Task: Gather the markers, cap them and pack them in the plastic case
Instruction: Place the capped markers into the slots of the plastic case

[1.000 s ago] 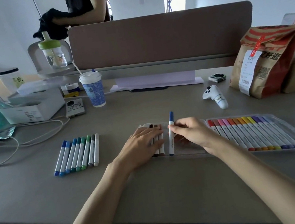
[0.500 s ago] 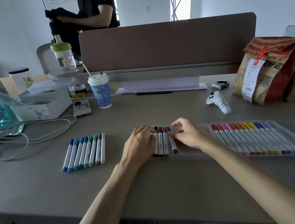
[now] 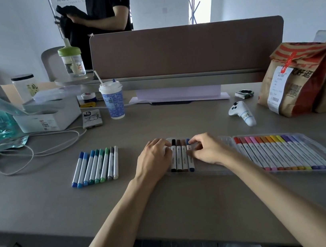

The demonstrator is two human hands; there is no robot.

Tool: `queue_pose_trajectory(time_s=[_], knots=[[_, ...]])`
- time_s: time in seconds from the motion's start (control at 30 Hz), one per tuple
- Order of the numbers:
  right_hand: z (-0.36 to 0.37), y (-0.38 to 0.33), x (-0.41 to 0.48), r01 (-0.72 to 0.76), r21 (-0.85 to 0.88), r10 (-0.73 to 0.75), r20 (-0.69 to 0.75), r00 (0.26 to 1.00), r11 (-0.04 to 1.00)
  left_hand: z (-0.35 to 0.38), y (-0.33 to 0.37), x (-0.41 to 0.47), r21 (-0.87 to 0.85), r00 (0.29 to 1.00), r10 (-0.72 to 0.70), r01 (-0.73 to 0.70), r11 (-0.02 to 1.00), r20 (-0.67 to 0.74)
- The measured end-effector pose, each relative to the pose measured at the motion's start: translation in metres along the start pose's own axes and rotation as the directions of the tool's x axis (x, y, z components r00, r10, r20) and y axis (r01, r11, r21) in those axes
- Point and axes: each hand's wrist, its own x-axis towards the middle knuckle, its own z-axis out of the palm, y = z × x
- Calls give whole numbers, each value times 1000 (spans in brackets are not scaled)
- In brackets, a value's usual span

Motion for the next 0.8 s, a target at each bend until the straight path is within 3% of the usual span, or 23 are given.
queue_pose_trajectory(time_s=[0.2,0.4,0.6,0.7,0.8], knots=[[8,6,0,26,-144,-39,-90,995,989,1,-1,0,29,999,34,-34,999,3],[5,2,-10,73,-176,-88,-80,993,982,1,1,1,44,1000,18,-18,999,21],[23,-26,-10,324,-143,-352,-288,890,935,-29,-3,-23,-56,995,3,-9,998,-100],[48,-60,-5,433,-110,-447,-225,866,895,-65,-34,-40,-48,985,-22,14,999,-170],[74,-90,-3,506,-59,-509,-125,852,861,-105,-69,-53,-60,941,-217,208,976,-258]])
